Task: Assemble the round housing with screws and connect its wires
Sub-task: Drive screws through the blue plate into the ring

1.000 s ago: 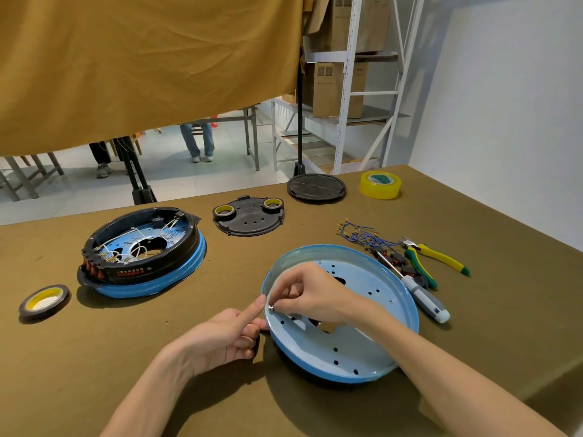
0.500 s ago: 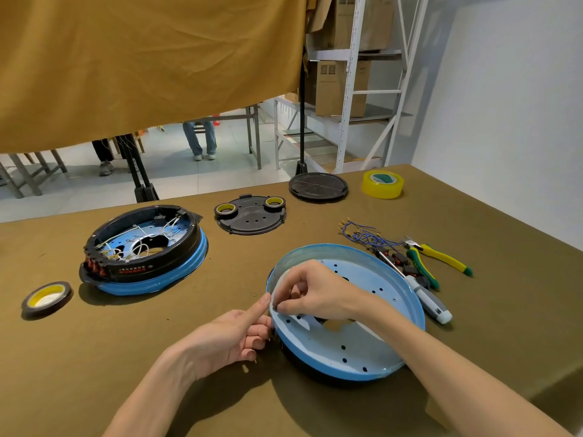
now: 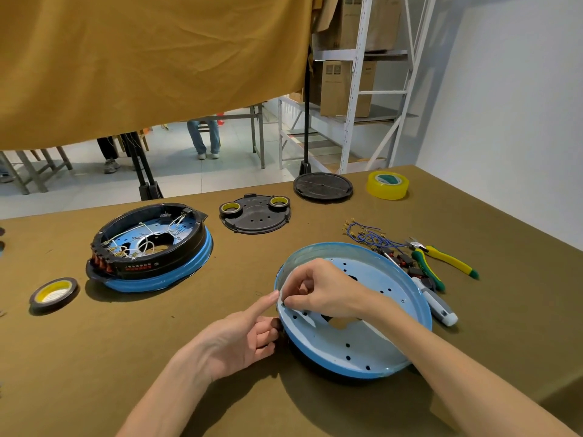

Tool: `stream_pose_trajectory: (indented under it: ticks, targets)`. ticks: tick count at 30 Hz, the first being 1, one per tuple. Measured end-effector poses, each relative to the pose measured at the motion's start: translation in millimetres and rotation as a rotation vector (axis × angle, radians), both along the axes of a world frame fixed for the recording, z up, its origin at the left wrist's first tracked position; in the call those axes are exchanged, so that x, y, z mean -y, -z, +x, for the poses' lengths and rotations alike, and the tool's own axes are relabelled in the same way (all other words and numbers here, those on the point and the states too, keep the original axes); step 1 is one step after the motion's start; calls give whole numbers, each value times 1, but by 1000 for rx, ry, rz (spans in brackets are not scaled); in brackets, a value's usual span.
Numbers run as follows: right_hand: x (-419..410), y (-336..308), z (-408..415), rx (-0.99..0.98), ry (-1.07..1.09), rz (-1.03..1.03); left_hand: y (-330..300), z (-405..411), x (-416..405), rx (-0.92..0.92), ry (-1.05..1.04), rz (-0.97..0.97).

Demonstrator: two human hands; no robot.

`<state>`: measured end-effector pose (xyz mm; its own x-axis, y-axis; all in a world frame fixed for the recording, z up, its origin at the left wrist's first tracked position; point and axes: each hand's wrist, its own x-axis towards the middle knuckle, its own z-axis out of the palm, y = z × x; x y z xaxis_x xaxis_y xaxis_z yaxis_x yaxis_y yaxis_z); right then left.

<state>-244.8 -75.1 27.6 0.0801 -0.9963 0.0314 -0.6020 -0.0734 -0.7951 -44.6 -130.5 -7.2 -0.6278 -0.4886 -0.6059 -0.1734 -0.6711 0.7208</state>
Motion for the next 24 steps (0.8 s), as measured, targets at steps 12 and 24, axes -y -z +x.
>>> stream_pose_trajectory:
  ticks: [12, 24]
  targets:
    - [-2, 3, 0, -54, 14, -52, 2, -3, -5, 2, -58, 71]
    - [-6, -3, -3, -79, 3, 6, 6, -3, -5, 22, 2, -21]
